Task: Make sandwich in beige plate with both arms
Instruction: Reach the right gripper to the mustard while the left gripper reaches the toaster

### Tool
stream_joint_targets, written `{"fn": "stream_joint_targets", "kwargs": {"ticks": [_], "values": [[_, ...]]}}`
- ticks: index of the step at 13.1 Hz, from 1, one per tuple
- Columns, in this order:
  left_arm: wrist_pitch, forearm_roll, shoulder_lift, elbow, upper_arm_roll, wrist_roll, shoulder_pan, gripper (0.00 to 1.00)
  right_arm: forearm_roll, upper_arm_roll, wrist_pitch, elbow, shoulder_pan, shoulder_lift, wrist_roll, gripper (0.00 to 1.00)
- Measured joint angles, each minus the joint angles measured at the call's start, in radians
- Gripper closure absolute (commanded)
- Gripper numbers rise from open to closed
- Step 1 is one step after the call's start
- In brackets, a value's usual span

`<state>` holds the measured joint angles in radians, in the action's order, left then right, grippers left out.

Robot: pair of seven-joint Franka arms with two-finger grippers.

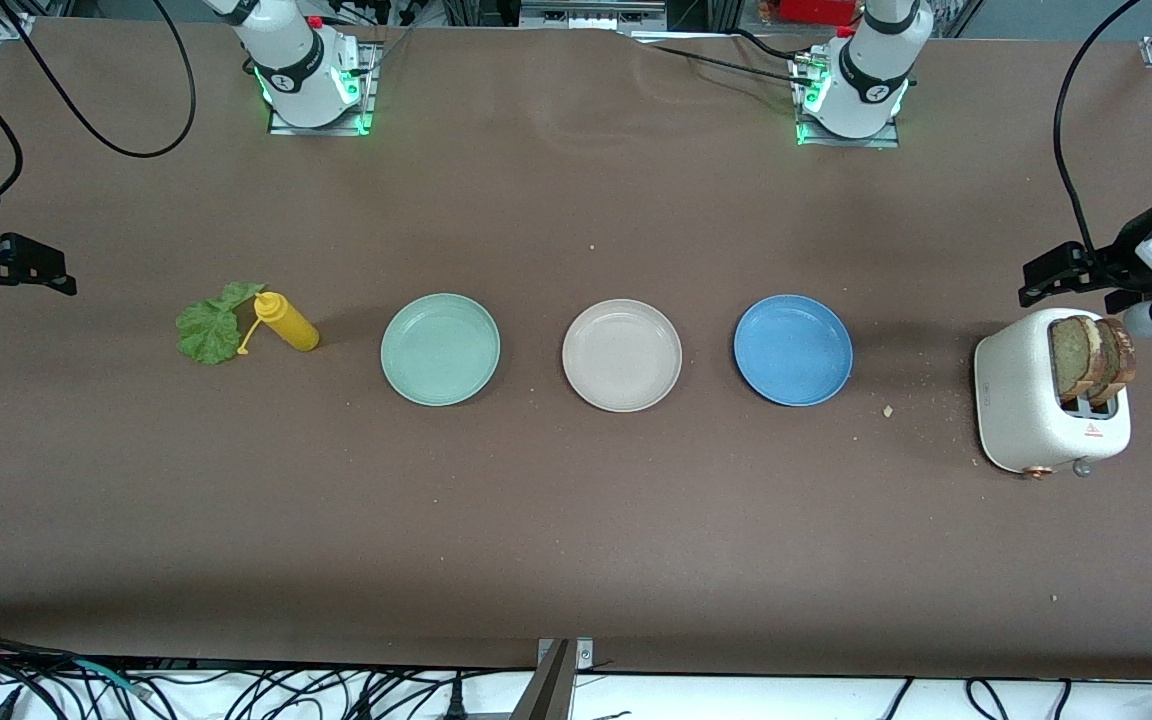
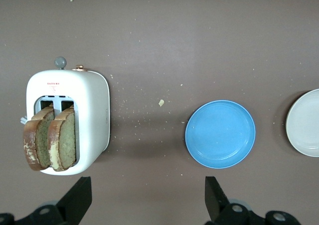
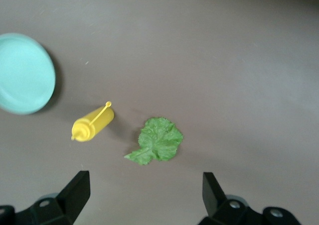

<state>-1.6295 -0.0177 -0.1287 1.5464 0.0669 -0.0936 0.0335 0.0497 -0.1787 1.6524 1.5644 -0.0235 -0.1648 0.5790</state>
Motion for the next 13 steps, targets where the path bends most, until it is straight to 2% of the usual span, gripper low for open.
{"fn": "stream_joint_targets", "kwargs": {"ticks": [4,8,13], "values": [[0.000,0.001,-0.029,0.001,0.006,-0.093,-0.045,0.00,0.201,-0.086,-0.002,0.054,0.017,-0.015,0.377,0.00],[-0.027,0.001,-0.094,0.002,0.010,-0.165,-0.105,0.00,0.272,-0.094,-0.006,0.081,0.034,-0.027,0.701,0.00],[-0.083,0.001,-0.129,0.002,0.010,-0.193,-0.163,0.00,0.471,-0.101,-0.007,0.242,0.106,-0.033,1.065,0.00]]}}
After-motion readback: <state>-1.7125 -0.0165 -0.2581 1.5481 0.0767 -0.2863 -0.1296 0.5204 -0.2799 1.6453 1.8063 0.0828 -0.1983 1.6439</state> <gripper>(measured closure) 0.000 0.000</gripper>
